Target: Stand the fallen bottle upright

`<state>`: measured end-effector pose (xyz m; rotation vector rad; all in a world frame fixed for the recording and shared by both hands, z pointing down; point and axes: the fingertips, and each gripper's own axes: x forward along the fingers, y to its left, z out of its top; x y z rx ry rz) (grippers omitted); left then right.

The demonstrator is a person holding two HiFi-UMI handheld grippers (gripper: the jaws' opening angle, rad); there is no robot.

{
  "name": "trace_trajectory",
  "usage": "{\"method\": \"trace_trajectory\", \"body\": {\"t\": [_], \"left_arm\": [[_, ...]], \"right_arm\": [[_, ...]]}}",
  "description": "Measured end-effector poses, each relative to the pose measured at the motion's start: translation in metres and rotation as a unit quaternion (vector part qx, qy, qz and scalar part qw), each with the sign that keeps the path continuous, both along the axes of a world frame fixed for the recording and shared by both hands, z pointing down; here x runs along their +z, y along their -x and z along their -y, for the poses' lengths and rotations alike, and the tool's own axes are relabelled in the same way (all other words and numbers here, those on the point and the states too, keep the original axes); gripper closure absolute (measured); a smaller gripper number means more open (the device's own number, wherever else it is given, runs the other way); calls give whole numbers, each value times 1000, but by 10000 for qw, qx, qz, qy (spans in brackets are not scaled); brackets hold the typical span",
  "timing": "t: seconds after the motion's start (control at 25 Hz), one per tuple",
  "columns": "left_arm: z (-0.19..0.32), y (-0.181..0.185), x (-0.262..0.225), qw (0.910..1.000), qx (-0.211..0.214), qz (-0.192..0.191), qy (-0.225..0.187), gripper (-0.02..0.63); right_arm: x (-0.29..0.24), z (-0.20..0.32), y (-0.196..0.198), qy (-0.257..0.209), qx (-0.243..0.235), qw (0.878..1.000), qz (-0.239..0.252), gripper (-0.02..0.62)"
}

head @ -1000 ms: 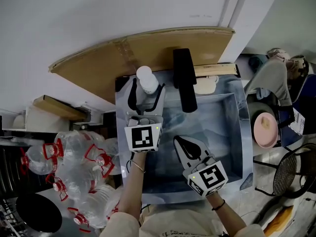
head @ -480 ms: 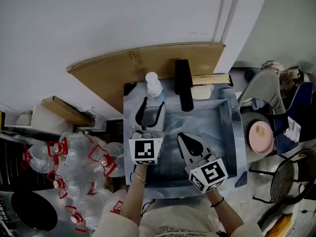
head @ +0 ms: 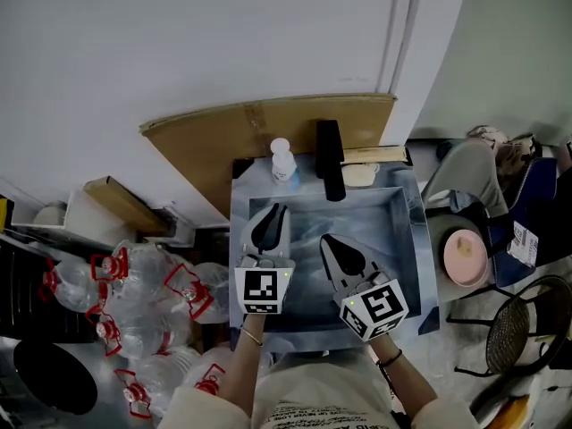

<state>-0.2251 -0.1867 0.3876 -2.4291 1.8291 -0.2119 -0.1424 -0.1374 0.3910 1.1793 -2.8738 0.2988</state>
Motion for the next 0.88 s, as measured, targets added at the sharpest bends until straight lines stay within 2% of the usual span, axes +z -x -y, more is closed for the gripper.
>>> {"method": "trace_trajectory", "body": {"t": [0.16, 0.36, 0.6, 0.72, 0.88], "left_arm": [[-18, 1, -3, 9999, 4, -81, 90, 565], [-38, 3, -8, 9992, -47, -365, 178, 568], [-58, 2, -20, 9986, -31, -470, 258, 577], [-65, 4, -26, 9975, -2, -644, 290, 578], [-74, 5, -34, 9977, 42, -617, 272, 580]], "right_arm": [[-10, -4, -1, -122, -27, 9999, 36, 591], [-22, -4, -7, -195, -29, 9997, 118, 592], [-35, -1, -14, -297, -54, 9994, 168, 591], [-43, 1, -18, -384, -37, 9991, 183, 592], [-48, 0, -26, -440, 46, 9987, 251, 592]]}}
